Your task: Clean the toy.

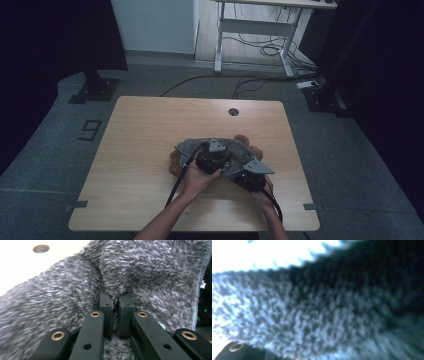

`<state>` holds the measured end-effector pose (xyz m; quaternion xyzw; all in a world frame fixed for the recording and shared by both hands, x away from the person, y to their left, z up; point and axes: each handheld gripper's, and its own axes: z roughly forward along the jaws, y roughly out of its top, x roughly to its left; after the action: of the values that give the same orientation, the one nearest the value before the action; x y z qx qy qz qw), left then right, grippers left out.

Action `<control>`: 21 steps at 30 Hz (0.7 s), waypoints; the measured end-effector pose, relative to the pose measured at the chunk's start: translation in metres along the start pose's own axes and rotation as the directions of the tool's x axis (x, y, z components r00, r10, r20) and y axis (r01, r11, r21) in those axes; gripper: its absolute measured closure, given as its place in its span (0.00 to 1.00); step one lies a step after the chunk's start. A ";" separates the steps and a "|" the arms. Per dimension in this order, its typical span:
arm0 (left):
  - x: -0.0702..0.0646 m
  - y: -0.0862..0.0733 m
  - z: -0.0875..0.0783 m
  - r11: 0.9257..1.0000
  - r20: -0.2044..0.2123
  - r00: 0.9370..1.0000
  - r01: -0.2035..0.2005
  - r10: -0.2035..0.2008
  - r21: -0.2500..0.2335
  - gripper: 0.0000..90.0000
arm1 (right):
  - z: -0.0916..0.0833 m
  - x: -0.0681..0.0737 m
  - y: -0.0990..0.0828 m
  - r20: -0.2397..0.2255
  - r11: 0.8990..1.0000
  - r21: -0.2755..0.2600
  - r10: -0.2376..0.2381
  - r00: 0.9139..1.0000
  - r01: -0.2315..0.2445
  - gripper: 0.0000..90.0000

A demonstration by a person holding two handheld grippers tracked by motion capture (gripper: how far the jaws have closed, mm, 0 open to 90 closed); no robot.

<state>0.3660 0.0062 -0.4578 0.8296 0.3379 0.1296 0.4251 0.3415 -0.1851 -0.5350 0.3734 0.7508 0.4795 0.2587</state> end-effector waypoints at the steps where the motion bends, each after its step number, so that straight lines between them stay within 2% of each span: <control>1: 0.001 -0.001 -0.002 1.000 -0.003 1.000 0.001 -0.001 -0.001 0.93 | 0.000 0.001 0.001 0.004 1.000 0.008 0.003 1.000 -0.003 0.62; 11: 0.019 -0.022 -0.029 0.999 -0.036 0.999 0.031 -0.033 -0.032 0.93 | -0.002 0.000 0.001 0.003 1.000 0.007 0.018 1.000 -0.018 0.62; 16: 0.037 -0.037 -0.050 0.996 -0.043 0.997 0.066 -0.068 -0.060 0.93 | -0.002 -0.001 0.001 0.003 1.000 0.002 0.019 1.000 -0.019 0.62; 20: 0.044 -0.046 -0.070 0.993 -0.060 0.996 0.065 -0.071 -0.096 0.93 | -0.003 0.000 0.001 0.005 1.000 0.002 0.018 1.000 -0.018 0.62; 21: 0.044 -0.046 -0.070 0.993 -0.060 0.996 0.065 -0.071 -0.096 0.93 | -0.003 0.000 0.001 0.005 1.000 0.002 0.018 1.000 -0.018 0.62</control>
<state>0.3424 0.0983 -0.4551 0.7924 0.3727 0.1568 0.4568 0.3402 -0.1865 -0.5326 0.3818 0.7473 0.4799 0.2559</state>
